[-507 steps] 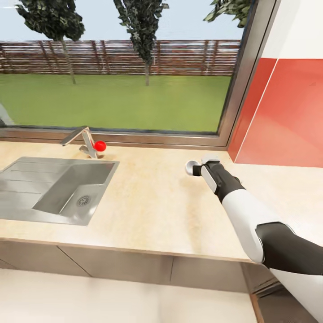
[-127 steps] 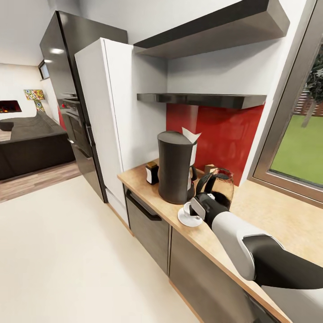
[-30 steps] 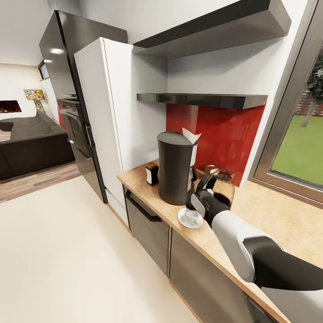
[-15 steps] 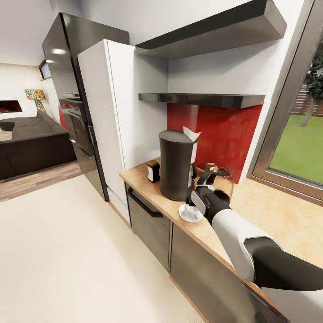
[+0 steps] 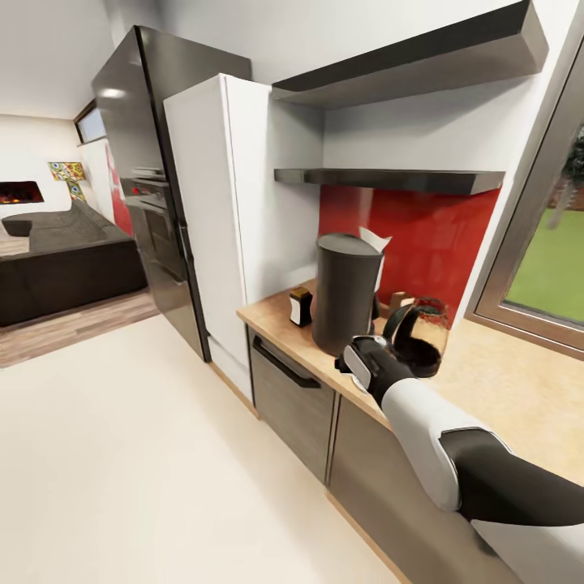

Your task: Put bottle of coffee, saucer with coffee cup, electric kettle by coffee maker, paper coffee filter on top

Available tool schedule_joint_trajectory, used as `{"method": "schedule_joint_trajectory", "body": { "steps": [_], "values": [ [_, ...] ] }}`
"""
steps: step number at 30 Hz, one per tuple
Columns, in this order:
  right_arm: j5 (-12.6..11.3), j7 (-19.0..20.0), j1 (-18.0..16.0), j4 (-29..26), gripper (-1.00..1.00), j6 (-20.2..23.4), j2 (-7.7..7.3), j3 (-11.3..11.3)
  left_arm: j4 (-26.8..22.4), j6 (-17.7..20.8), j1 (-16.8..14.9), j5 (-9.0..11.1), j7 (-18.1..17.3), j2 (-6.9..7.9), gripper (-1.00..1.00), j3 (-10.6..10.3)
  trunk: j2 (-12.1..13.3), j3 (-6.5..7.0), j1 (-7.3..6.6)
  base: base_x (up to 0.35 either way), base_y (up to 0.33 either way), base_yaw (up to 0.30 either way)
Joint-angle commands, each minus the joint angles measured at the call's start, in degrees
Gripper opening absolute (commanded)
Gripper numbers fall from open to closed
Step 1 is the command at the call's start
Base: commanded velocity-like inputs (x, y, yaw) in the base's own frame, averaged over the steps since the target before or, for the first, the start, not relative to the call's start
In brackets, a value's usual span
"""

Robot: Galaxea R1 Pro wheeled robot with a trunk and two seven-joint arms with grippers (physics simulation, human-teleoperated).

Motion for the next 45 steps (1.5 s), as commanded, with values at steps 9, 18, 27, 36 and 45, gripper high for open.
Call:
{"method": "schedule_joint_trajectory", "body": {
  "steps": [9,18,27,36,45],
  "values": [
    [-0.45,11.3,0.02,3.62,1.0,-0.02,0.29,0.31,-0.21,-0.03,-0.06,-0.6,0.06,-0.09,1.0,0.32,-0.09,-0.09,0.03,0.0,0.224,0.0],
    [6.15,23.35,7.16,16.48,1.0,-16.06,0.64,0.41,-1.46,-0.03,-0.65,-0.6,0.06,-0.39,1.0,0.4,-0.09,-0.09,0.03,0.0,0.01,0.0],
    [12.81,22.89,27.58,16.75,1.0,-32.79,-0.15,0.44,-3.78,-0.17,-0.7,-0.7,-0.02,-1.73,1.0,0.31,-0.09,-0.09,0.03,0.0,0.0,0.0],
    [14.86,22.48,43.89,16.7,1.0,-41.17,-4.23,0.28,-4.97,-5.53,-0.7,-0.91,0.05,-3.59,1.0,0.21,-0.09,-0.09,0.03,0.0,0.0,0.0],
    [14.8,21.83,54.42,16.66,1.0,-52.49,-7.11,0.03,-4.9,-7.68,-0.7,-0.64,0.08,-3.86,1.0,0.51,-0.09,-0.09,0.03,0.0,0.0,0.0]
  ]
}}
